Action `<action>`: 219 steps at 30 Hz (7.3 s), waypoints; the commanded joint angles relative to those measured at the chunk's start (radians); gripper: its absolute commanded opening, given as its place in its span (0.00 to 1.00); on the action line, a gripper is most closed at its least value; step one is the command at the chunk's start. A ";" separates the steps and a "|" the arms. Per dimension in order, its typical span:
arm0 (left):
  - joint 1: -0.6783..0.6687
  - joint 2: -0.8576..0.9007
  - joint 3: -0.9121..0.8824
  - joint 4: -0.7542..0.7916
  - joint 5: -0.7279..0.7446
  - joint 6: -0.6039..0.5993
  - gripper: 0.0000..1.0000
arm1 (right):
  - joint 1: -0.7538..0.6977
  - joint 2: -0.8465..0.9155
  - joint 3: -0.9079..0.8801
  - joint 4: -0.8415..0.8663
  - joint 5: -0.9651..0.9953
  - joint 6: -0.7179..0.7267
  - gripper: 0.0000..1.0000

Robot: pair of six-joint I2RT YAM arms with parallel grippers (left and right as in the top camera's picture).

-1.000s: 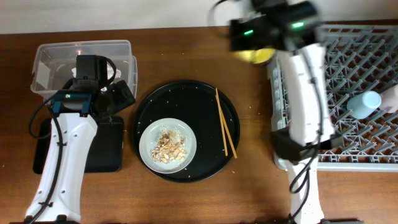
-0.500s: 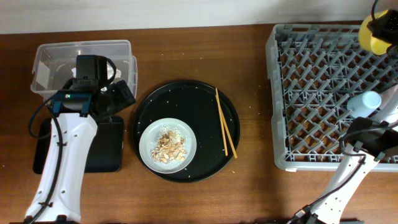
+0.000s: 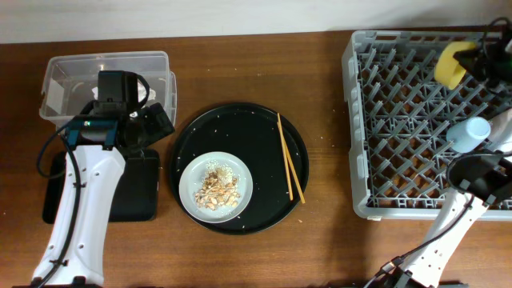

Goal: Sort waste into correct bins and load items into the dishwasher rack
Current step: 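Place the yellow bowl in the rack's far corner with right gripper, then reach right gripper to the wooden chopsticks and grasp them, then carry the chopsticks with right gripper and drop them into the rack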

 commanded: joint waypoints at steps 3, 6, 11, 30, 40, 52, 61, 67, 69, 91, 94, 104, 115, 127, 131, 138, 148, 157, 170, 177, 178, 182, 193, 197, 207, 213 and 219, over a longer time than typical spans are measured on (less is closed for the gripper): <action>0.000 -0.006 0.011 0.002 -0.004 -0.009 0.99 | -0.028 0.007 -0.004 -0.101 0.320 0.016 0.16; 0.000 -0.006 0.011 0.002 -0.004 -0.009 1.00 | -0.051 -0.026 -0.004 -0.132 0.488 0.063 0.34; 0.000 -0.006 0.011 0.002 -0.004 -0.009 0.99 | -0.061 -0.167 -0.004 -0.151 0.573 0.128 0.61; 0.000 -0.006 0.011 0.002 -0.004 -0.009 0.99 | -0.028 -0.121 -0.223 0.259 0.991 0.193 0.04; 0.000 -0.006 0.011 0.002 -0.004 -0.009 0.99 | -0.027 -0.246 -0.220 0.060 0.577 0.201 0.04; 0.000 -0.006 0.011 0.002 -0.004 -0.009 0.99 | 0.018 -0.128 -0.230 0.269 0.986 0.214 0.05; 0.000 -0.006 0.011 0.002 -0.004 -0.009 0.99 | 0.016 -0.141 -0.226 -0.025 0.985 0.216 0.04; 0.000 -0.006 0.011 0.002 -0.004 -0.009 0.99 | 0.035 -0.423 -0.183 -0.185 0.534 0.206 0.04; 0.000 -0.006 0.011 0.002 -0.004 -0.009 0.99 | 0.116 -0.569 -0.183 -0.203 0.421 0.120 0.04; 0.000 -0.006 0.011 0.002 -0.004 -0.009 0.99 | 1.072 -0.658 -1.407 0.531 0.839 0.148 0.36; 0.000 -0.006 0.011 0.002 -0.004 -0.009 0.99 | 1.072 -0.642 -1.418 0.576 0.839 0.148 0.36; 0.000 -0.006 0.011 0.002 -0.003 -0.009 0.99 | 1.072 -0.630 -1.419 0.604 0.925 0.148 0.37; 0.000 -0.006 0.011 0.002 -0.004 -0.009 0.99 | 1.072 -0.630 -1.490 0.671 0.925 0.174 0.30; 0.000 -0.006 0.011 0.002 -0.004 -0.009 0.99 | 1.072 -0.651 -1.383 0.631 0.821 0.193 0.04; 0.000 -0.006 0.011 0.002 -0.004 -0.009 0.99 | 1.056 -0.658 -1.127 0.439 0.801 0.192 0.04; 0.000 -0.006 0.011 0.002 -0.004 -0.009 0.99 | 0.678 -0.658 -0.749 0.151 0.804 -0.010 0.04; 0.000 -0.006 0.011 0.002 -0.004 -0.009 0.99 | 0.511 -0.553 -0.757 0.170 0.791 -0.178 0.04; 0.000 -0.006 0.011 0.002 -0.004 -0.009 1.00 | 0.518 -0.551 -0.758 0.114 0.748 -0.110 0.74; 0.000 -0.006 0.011 0.002 -0.004 -0.009 0.99 | 1.009 -0.551 -0.966 0.045 0.993 0.129 0.50; 0.000 -0.006 0.011 0.002 -0.004 -0.009 0.99 | 1.086 -0.551 -1.206 0.178 0.883 0.179 0.46; 0.000 -0.006 0.011 0.002 -0.004 -0.009 0.99 | 1.102 -0.551 -1.223 0.206 0.883 0.188 0.46; 0.000 -0.006 0.011 0.002 -0.004 -0.009 0.99 | 1.138 -0.551 -1.309 0.273 1.000 0.271 0.46; 0.000 -0.006 0.011 0.002 -0.003 -0.009 1.00 | 1.136 -0.555 -1.404 0.372 0.996 0.271 0.11; 0.000 -0.006 0.011 0.002 -0.004 -0.009 0.99 | 1.073 -0.569 -1.151 0.155 0.996 0.245 0.04; 0.000 -0.006 0.011 0.002 -0.004 -0.009 0.99 | 0.600 -0.566 -0.631 -0.013 0.993 0.052 0.04; 0.000 -0.006 0.011 0.002 -0.004 -0.009 0.99 | 0.568 -0.566 -0.924 0.233 0.992 -0.004 0.19; 0.000 -0.006 0.011 0.002 -0.004 -0.009 0.99 | 0.569 -0.583 -0.946 0.149 0.826 0.025 0.39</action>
